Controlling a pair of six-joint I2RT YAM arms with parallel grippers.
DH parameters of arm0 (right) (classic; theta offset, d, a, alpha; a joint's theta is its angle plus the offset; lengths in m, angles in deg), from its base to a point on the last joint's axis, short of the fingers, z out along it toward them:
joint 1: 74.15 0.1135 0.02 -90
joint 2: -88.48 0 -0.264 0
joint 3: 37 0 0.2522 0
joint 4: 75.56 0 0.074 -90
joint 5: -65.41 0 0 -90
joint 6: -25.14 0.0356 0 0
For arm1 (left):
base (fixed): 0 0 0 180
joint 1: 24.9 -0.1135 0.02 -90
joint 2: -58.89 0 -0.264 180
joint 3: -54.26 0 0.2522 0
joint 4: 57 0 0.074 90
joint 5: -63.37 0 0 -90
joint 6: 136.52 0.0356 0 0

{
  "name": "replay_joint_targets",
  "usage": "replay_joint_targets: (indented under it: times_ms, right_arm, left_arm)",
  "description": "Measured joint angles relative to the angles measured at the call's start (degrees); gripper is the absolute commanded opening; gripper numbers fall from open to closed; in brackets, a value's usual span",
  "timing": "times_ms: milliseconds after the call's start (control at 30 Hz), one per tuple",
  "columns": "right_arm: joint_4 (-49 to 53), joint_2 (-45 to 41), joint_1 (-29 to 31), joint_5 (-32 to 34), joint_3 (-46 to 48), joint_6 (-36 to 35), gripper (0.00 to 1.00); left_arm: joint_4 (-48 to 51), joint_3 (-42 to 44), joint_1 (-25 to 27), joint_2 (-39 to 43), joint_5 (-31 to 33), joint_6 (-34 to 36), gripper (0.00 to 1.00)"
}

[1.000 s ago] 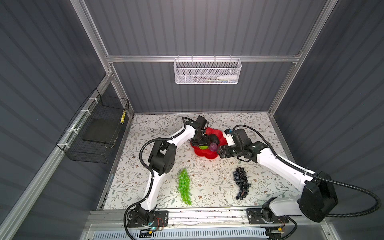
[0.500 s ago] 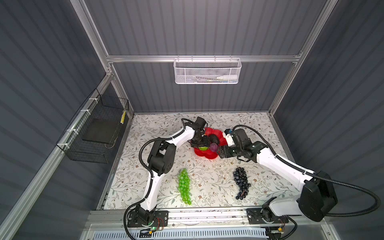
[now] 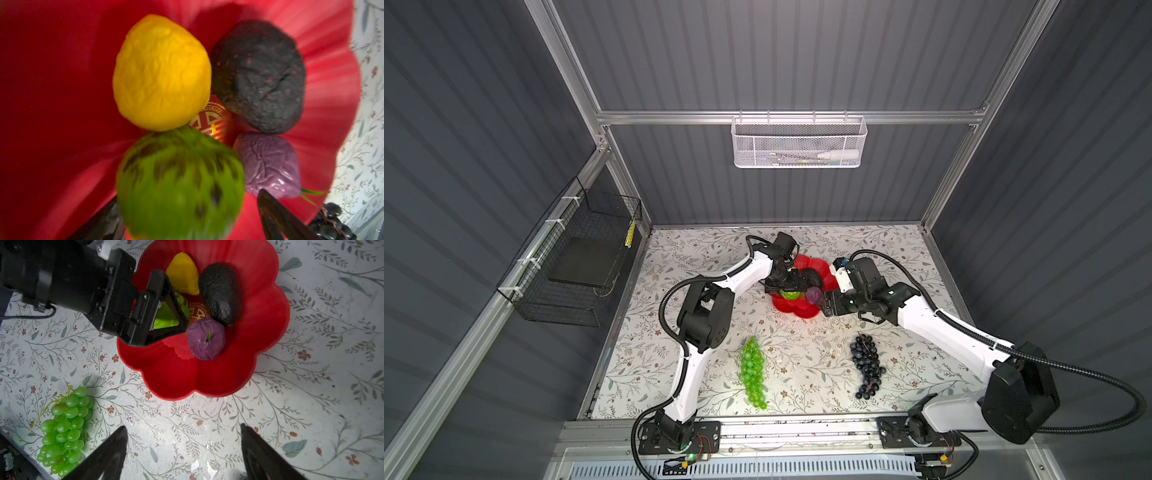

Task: Place and organize the fake fruits in the fruit bowl
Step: 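Release the custard apple while the right gripper grasps the dark grapes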

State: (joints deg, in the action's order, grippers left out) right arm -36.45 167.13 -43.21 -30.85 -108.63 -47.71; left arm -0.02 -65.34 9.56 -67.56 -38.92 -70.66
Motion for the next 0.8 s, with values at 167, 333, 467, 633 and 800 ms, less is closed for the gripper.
replay_joint_targets:
  times_ms: [167, 333, 467, 633, 800]
  right_arm:
    - [0.13, -1.53, 0.00, 0.04, -0.11, -0.02, 0.84]
    - [1.29, -3.17, 0.00, 0.31, -0.11, 0.04, 0.83]
    - [2.71, -5.25, 0.00, 1.18, 0.48, 0.68, 0.81]
    - [5.73, -8.13, -0.04, 3.91, 3.41, 2.38, 0.77]
    - [10.34, -10.88, -0.04, 8.20, 7.91, 6.08, 0.71]
  left_arm:
    - [-0.02, 0.07, 0.00, 3.63, 0.26, -0.02, 0.97]
    - [-0.17, 1.73, 0.00, 6.95, 0.26, -0.02, 0.96]
    - [-0.61, 5.75, 0.00, 9.75, 0.74, -0.04, 0.95]
    - [-1.11, 12.61, 0.00, 15.63, 2.67, -0.13, 0.95]
    - [-2.56, 18.43, 0.00, 23.52, 5.27, -0.55, 0.95]
